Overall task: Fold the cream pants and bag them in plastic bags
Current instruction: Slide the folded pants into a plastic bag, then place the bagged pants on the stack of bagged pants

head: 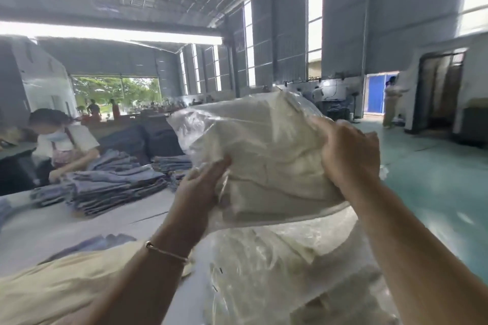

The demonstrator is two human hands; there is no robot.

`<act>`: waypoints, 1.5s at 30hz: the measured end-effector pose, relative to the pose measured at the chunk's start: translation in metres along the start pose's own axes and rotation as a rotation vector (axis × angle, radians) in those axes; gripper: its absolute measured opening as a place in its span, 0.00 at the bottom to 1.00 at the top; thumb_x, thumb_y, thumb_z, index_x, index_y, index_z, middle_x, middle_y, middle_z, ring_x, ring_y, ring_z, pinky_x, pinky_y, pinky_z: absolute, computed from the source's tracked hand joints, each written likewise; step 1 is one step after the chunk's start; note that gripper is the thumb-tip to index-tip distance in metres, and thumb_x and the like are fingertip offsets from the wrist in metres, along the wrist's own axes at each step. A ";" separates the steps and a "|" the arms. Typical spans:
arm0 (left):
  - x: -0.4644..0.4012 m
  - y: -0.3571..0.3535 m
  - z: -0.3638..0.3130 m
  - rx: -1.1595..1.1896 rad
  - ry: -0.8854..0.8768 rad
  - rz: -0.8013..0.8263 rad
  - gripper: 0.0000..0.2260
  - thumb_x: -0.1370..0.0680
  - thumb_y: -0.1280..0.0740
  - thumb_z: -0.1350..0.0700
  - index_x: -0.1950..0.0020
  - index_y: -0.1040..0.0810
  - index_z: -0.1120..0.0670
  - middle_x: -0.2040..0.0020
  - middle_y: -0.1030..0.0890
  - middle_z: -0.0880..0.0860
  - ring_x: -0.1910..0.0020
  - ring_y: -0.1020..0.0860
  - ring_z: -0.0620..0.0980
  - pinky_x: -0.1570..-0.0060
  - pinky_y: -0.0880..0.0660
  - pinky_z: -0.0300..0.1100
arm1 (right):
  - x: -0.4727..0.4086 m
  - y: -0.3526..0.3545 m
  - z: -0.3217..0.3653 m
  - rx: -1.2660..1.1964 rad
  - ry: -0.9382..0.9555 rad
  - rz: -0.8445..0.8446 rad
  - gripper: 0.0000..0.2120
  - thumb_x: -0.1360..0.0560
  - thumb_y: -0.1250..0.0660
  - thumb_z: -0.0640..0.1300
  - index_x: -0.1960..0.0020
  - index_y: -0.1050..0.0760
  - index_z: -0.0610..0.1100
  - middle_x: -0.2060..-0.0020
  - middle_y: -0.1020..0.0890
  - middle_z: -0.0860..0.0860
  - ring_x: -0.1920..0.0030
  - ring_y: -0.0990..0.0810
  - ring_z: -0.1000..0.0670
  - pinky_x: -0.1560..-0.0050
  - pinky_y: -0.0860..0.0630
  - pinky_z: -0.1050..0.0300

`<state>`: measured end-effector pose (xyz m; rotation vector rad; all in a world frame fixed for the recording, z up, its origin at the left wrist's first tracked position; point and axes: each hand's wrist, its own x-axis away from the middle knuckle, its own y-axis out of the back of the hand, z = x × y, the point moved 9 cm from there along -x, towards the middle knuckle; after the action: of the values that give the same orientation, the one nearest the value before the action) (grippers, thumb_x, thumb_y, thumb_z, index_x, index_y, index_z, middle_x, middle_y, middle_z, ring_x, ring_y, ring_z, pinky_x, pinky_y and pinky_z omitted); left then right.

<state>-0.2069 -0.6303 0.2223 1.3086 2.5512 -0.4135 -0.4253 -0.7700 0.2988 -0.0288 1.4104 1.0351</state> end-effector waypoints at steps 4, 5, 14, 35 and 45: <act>0.008 -0.038 0.095 -0.294 0.376 0.197 0.12 0.24 0.31 0.49 0.56 0.22 0.58 0.71 0.23 0.52 0.80 0.26 0.47 0.80 0.35 0.32 | 0.025 -0.095 -0.038 0.196 -0.045 0.530 0.22 0.20 0.47 0.55 0.27 0.35 0.53 0.29 0.35 0.46 0.29 0.38 0.44 0.32 0.39 0.45; 0.014 -0.034 0.117 -0.378 0.459 0.206 0.14 0.24 0.32 0.47 0.53 0.23 0.58 0.72 0.23 0.50 0.81 0.26 0.47 0.79 0.37 0.31 | 0.047 -0.123 -0.039 0.144 -0.039 0.730 0.26 0.21 0.50 0.63 0.26 0.38 0.54 0.25 0.40 0.48 0.26 0.43 0.45 0.28 0.44 0.42; 0.011 -0.037 0.133 -0.443 0.296 0.107 0.13 0.26 0.28 0.50 0.54 0.25 0.57 0.70 0.22 0.54 0.83 0.27 0.47 0.84 0.39 0.33 | 0.092 -0.170 -0.056 0.127 -0.017 0.928 0.38 0.26 0.57 0.73 0.23 0.50 0.55 0.22 0.50 0.55 0.22 0.54 0.49 0.26 0.54 0.37; 0.041 0.026 0.080 0.016 0.359 0.079 0.21 0.27 0.32 0.72 0.35 0.30 0.62 0.46 0.24 0.59 0.57 0.21 0.49 0.60 0.21 0.39 | 0.087 -0.110 0.083 -0.349 -0.015 0.588 0.15 0.24 0.36 0.51 0.40 0.22 0.47 0.48 0.17 0.49 0.52 0.21 0.49 0.53 0.26 0.55; 0.159 0.332 -0.055 -0.385 0.091 -0.175 0.08 0.23 0.33 0.53 0.56 0.15 0.52 0.52 0.15 0.51 0.47 0.19 0.48 0.44 0.28 0.45 | 0.232 -0.055 0.374 -0.823 0.415 0.683 0.02 0.28 0.29 0.46 0.56 0.18 0.51 0.65 0.17 0.57 0.64 0.20 0.56 0.58 0.22 0.54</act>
<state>-0.0301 -0.3061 0.1729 0.9892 2.6537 0.1088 -0.1414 -0.4545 0.1697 -0.4038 1.2775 2.2334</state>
